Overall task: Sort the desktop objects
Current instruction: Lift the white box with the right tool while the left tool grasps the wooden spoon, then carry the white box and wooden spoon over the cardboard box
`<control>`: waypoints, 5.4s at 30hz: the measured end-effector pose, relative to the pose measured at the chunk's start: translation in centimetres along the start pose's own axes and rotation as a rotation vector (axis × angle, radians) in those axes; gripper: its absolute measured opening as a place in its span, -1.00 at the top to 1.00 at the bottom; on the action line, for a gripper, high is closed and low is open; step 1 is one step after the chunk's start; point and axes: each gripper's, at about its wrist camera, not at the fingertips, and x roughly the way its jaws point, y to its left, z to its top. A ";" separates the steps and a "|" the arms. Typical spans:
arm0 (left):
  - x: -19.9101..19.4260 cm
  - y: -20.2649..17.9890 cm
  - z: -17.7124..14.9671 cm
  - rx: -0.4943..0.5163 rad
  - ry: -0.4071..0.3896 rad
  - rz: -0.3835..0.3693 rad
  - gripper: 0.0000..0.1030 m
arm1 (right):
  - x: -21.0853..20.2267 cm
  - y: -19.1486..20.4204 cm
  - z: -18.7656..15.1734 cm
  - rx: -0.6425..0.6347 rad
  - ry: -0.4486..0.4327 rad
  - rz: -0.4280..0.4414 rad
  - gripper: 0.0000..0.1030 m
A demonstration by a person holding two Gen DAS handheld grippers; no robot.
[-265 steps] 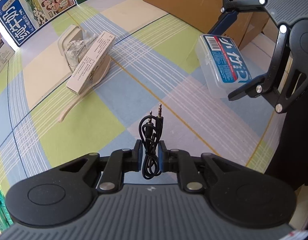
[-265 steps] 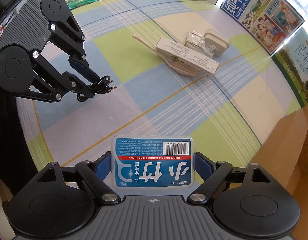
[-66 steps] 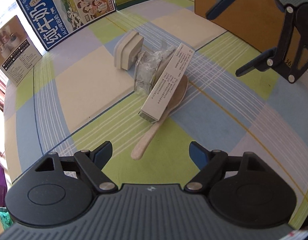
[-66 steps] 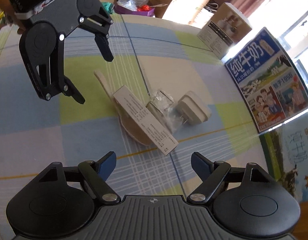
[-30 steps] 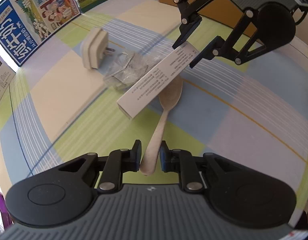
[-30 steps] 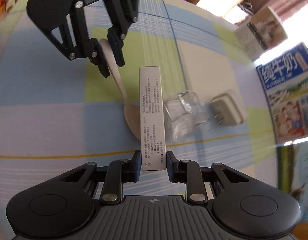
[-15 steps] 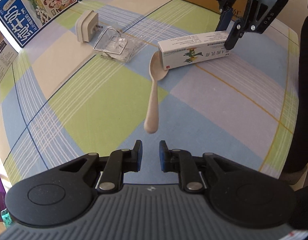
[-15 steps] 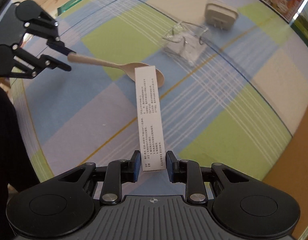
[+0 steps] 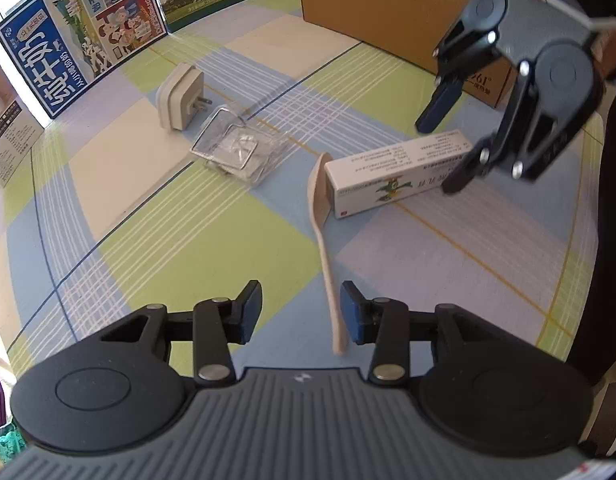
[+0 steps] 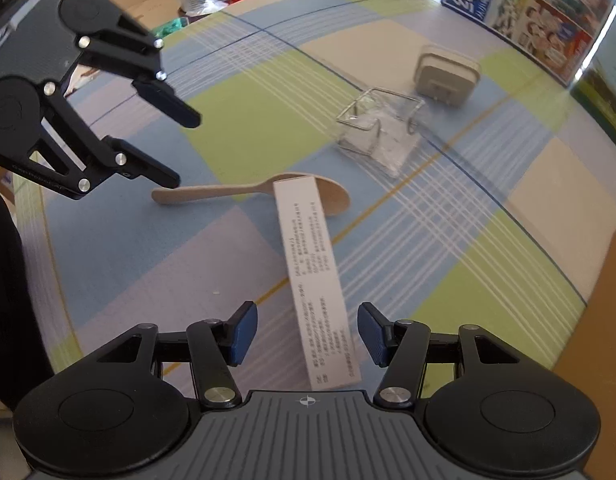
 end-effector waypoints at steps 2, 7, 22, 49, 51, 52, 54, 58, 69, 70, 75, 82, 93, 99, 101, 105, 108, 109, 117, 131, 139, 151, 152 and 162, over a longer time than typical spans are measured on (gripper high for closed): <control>0.3 -0.3 0.4 -0.004 -0.008 0.002 0.22 | 1.0 0.4 0.1 -0.025 -0.006 -0.025 0.05; 1.0 -0.7 1.3 -0.016 -0.038 0.024 0.06 | 0.9 -0.2 -0.2 0.024 0.015 -0.029 0.55; 4.5 -2.0 3.4 -0.012 -0.067 0.039 0.06 | -0.5 -4.6 -2.8 0.361 -0.008 -0.084 0.55; 7.2 -0.3 4.4 -0.159 -0.122 0.057 0.14 | -0.3 -4.4 -3.1 0.463 -0.153 -0.120 0.27; 7.4 -0.4 4.3 -0.158 -0.120 0.056 0.18 | -0.2 -4.5 -3.1 0.469 -0.150 -0.119 0.27; 7.5 -0.5 4.3 -0.156 -0.120 0.057 0.20 | -0.2 -4.6 -3.2 0.471 -0.147 -0.118 0.27; 7.5 -0.7 4.3 -0.157 -0.125 0.062 0.20 | -0.1 -4.7 -3.3 0.478 -0.144 -0.117 0.27; 7.6 -0.6 4.3 -0.186 -0.131 0.058 0.30 | -0.2 -4.9 -3.3 0.490 -0.150 -0.114 0.27; 6.6 -0.1 4.5 -0.258 -0.174 0.041 0.46 | -0.1 -5.2 -3.3 0.506 -0.153 -0.113 0.27; 6.4 0.1 4.5 -0.269 -0.185 0.041 0.46 | -0.1 -5.3 -3.3 0.509 -0.155 -0.111 0.27; 5.8 0.5 4.8 -0.296 -0.213 0.050 0.46 | 0.0 -5.3 -3.1 0.498 -0.157 -0.115 0.27; 5.9 0.6 4.7 -0.319 -0.187 0.036 0.46 | 0.8 -5.0 -2.6 0.470 -0.132 -0.128 0.27; 5.5 0.9 4.6 -0.365 -0.196 -0.001 0.46 | 1.4 -4.9 -2.4 0.459 -0.102 -0.136 0.27; 6.4 0.0 4.7 -0.306 -0.150 0.041 0.46 | 1.5 -4.8 -2.5 0.458 -0.095 -0.135 0.27; 6.9 -0.3 4.6 -0.287 -0.137 0.047 0.45 | 1.5 -4.8 -2.4 0.460 -0.097 -0.135 0.27; 7.5 -0.7 4.4 -0.262 -0.123 0.057 0.45 | 1.4 -4.9 -2.4 0.460 -0.100 -0.135 0.27; 7.5 -0.8 4.2 -0.253 -0.132 0.068 0.45 | 1.4 -5.0 -2.4 0.466 -0.102 -0.136 0.27; 7.5 -0.8 4.2 -0.252 -0.135 0.070 0.45 | 1.4 -5.0 -2.4 0.467 -0.102 -0.136 0.27; 7.7 -1.1 4.0 -0.221 -0.166 0.086 0.44 | 1.3 -5.1 -2.4 0.473 -0.105 -0.131 0.27; 7.2 -1.4 4.4 -0.222 -0.163 0.073 0.46 | 1.3 -4.9 -2.4 0.470 -0.104 -0.142 0.55; 5.8 -0.5 4.5 -0.297 -0.205 0.048 0.46 | 0.2 -5.0 -2.1 0.493 -0.172 -0.154 0.55; 4.0 0.0 5.7 -0.376 -0.221 0.036 0.46 | -3.3 -5.5 -2.5 0.541 -0.247 -0.214 0.55; 3.7 -0.2 5.9 -0.377 -0.218 0.040 0.46 | -3.9 -5.4 -2.6 0.538 -0.250 -0.220 0.55; -1.4 -4.5 9.8 -0.318 -0.238 0.079 0.46 | -12.1 -4.2 -3.4 0.519 -0.350 -0.272 0.55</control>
